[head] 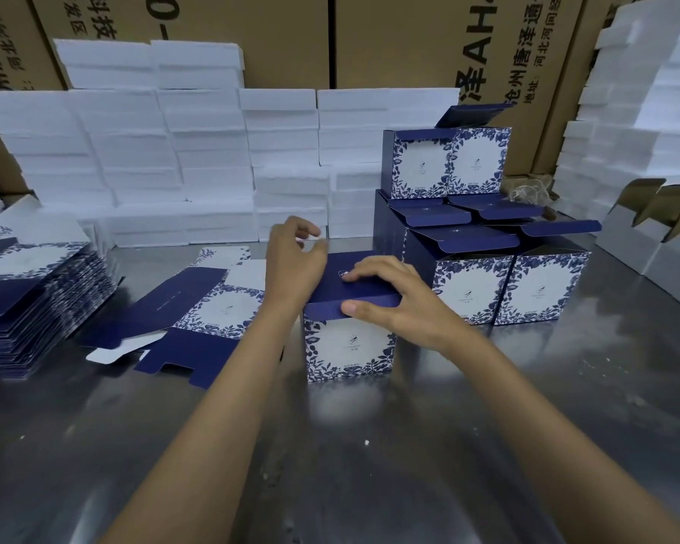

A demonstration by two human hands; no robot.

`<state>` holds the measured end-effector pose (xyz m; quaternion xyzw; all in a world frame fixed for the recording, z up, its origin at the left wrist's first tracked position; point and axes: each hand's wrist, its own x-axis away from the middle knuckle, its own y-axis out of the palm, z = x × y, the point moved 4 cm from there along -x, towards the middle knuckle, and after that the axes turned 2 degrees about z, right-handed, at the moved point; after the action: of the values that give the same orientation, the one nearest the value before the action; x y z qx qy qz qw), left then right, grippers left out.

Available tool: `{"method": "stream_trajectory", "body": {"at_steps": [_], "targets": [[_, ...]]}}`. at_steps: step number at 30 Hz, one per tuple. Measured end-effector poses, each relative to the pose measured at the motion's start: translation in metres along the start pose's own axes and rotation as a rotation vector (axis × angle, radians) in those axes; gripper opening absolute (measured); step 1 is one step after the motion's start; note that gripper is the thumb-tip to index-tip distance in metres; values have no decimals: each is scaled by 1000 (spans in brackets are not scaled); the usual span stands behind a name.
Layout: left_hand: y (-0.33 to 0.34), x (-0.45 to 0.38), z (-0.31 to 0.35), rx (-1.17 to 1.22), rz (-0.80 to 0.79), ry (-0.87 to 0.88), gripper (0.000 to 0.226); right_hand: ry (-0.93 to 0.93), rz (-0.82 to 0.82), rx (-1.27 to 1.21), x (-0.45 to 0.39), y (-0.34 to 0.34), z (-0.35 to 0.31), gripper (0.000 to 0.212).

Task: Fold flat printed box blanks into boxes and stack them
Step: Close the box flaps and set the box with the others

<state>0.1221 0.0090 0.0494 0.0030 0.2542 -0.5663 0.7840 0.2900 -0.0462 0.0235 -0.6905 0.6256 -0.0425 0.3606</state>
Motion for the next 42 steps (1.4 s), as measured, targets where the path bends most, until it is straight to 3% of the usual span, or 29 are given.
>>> {"method": "stream_trajectory", "body": {"at_steps": [6,10,16,23,26,32,37,42], "targets": [[-12,54,-15,272,-346,41,11,50,104,-202,5,8,0,28],[-21,66,-24,351,-423,37,28,77,21,-351,10,6,6,25],[-15,71,-22,346,-304,75,26,39,139,-342,11,10,10,17],[-26,71,-31,410,-371,18,24,34,54,-395,13,0,13,23],[-24,74,-34,484,-299,0,18,22,118,-373,15,0,13,24],[-22,79,-36,446,-297,-26,26,113,187,-455,30,8,19,34],[-19,83,-8,244,-188,157,28,107,248,-318,18,6,2,34],[-21,47,62,190,-99,361,27,-51,314,-294,-23,-53,-43,50]]}}
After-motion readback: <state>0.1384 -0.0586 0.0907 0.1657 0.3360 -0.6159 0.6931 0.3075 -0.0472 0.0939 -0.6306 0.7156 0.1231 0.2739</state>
